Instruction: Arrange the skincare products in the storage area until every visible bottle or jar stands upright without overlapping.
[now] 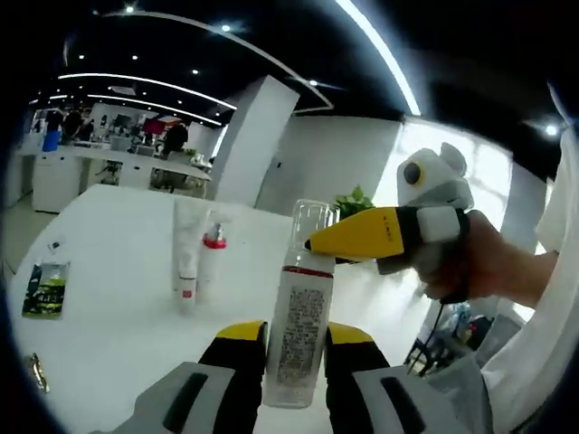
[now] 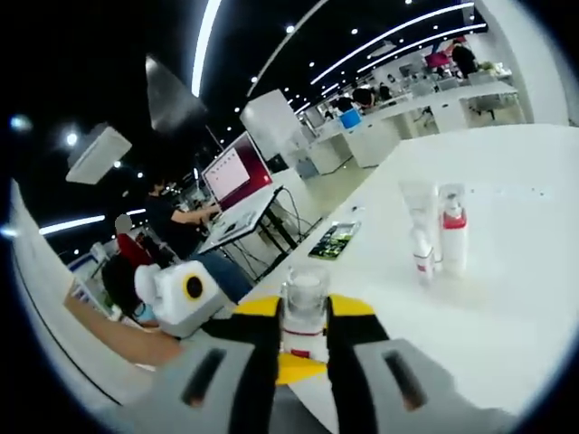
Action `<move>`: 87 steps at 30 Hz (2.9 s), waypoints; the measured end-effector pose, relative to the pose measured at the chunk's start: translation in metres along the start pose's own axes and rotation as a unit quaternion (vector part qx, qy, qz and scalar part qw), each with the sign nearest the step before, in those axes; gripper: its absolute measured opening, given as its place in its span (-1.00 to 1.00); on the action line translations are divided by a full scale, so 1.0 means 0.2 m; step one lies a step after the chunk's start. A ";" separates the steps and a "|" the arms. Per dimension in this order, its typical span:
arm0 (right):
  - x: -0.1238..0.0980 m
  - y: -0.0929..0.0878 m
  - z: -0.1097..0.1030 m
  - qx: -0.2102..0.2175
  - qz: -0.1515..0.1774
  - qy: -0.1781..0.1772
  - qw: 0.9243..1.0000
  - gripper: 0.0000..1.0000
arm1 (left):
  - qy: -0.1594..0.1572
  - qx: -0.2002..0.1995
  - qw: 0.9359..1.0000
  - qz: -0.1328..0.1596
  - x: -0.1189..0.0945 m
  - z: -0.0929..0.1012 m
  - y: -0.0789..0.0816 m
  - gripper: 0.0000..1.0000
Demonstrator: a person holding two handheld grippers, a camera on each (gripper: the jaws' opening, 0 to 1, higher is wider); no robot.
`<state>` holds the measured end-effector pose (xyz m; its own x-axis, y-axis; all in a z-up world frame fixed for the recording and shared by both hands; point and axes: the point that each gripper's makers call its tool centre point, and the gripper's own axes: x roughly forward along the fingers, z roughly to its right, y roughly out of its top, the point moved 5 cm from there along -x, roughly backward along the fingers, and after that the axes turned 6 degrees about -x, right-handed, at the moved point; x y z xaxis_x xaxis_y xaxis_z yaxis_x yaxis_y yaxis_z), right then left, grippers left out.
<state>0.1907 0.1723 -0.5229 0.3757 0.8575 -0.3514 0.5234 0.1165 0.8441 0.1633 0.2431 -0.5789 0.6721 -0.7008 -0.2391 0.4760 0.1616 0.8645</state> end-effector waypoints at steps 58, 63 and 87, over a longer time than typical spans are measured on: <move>0.31 -0.09 0.83 -0.099 -0.045 -0.278 0.954 -0.62 | 0.319 0.141 0.928 -0.132 -0.57 -0.71 -0.23 -0.42; 0.34 -0.11 0.83 -0.110 -0.044 -0.295 0.948 -0.62 | 0.316 0.127 0.931 -0.131 -0.57 -0.72 -0.24 -0.42; 0.39 -0.13 0.84 -0.126 -0.039 -0.330 0.935 -0.60 | 0.316 0.119 0.932 -0.132 -0.58 -0.72 -0.25 -0.42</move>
<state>0.3348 0.1528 -0.6407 0.7769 0.3561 -0.5192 0.4036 0.3512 0.8448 0.1439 0.4163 -0.6590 0.7849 -0.1336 -0.6050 0.5832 -0.1705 0.7943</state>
